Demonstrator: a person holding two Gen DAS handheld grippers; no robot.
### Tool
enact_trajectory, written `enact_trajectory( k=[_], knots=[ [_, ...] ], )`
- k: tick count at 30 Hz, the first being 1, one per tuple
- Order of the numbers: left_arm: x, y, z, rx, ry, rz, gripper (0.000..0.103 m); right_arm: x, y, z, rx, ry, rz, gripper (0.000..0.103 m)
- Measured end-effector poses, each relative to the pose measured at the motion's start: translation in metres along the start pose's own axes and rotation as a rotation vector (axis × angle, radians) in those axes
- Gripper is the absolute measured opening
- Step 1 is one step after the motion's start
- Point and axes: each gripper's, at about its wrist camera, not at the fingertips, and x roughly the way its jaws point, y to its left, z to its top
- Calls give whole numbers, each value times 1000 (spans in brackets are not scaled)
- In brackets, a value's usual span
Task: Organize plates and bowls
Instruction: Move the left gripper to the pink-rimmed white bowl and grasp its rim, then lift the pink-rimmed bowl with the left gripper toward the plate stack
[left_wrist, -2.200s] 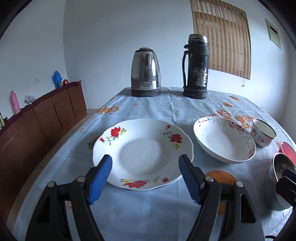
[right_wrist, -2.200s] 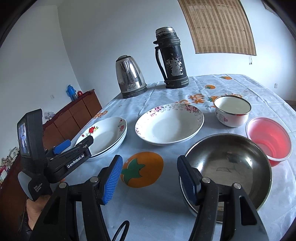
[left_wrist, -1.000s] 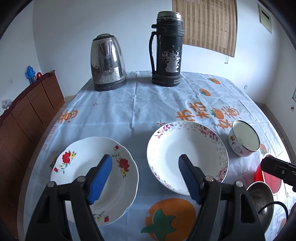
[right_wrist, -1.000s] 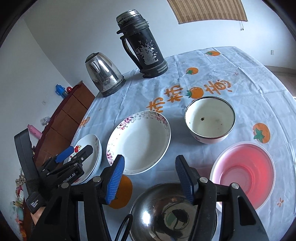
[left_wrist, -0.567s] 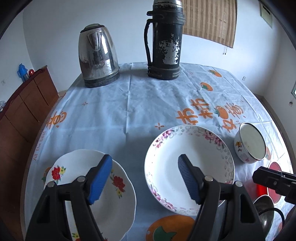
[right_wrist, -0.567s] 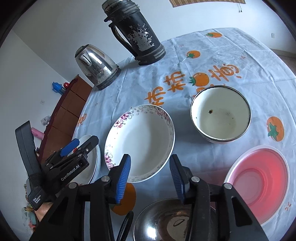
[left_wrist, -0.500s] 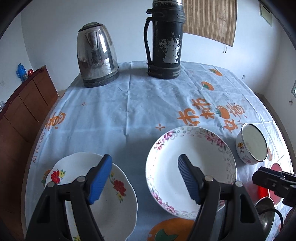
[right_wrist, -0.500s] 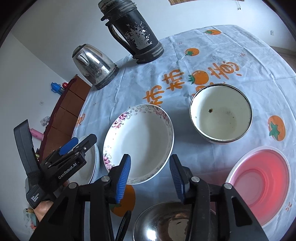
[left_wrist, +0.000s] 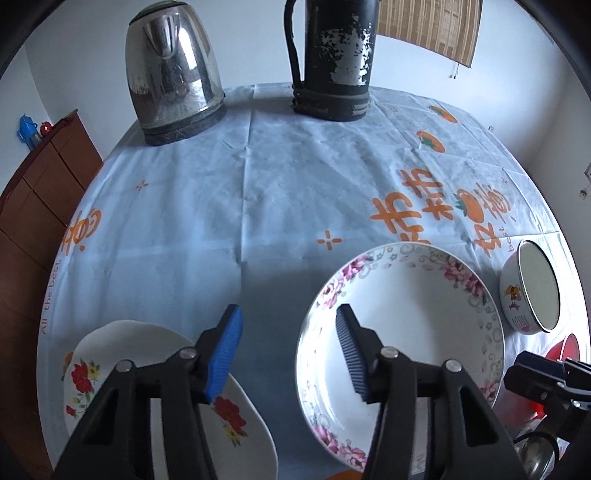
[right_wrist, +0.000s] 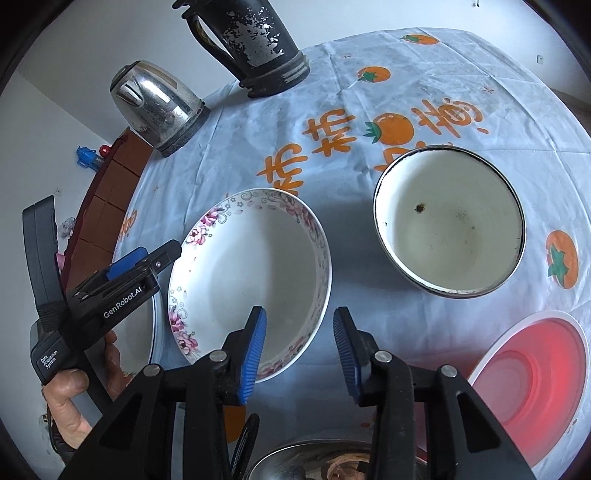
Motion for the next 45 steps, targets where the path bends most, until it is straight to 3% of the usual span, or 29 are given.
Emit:
enact_trajectory(
  k=[3, 8, 13, 19, 30, 35, 45],
  knots=[
    [8, -2, 1, -8, 20, -16, 50, 5, -1, 2, 15, 14, 6, 41],
    [19, 0, 1, -24, 53, -38, 33, 12, 1, 4, 6, 34, -27, 41],
    [24, -1, -1, -47, 65, -81, 30, 25, -4, 6, 44, 78, -19, 41],
    [24, -3, -3, -43, 64, -101, 26, 34, -7, 7, 62, 110, -6, 31],
    [24, 12, 4, -101, 89, -153, 26, 45, -6, 7, 59, 136, -8, 28],
    [30, 3, 1, -75, 111, -169, 24, 47, -3, 9, 51, 141, -7, 23],
    [23, 0, -11, -57, 83, -141, 24, 48, 1, 10, 23, 138, -17, 23]
  ],
)
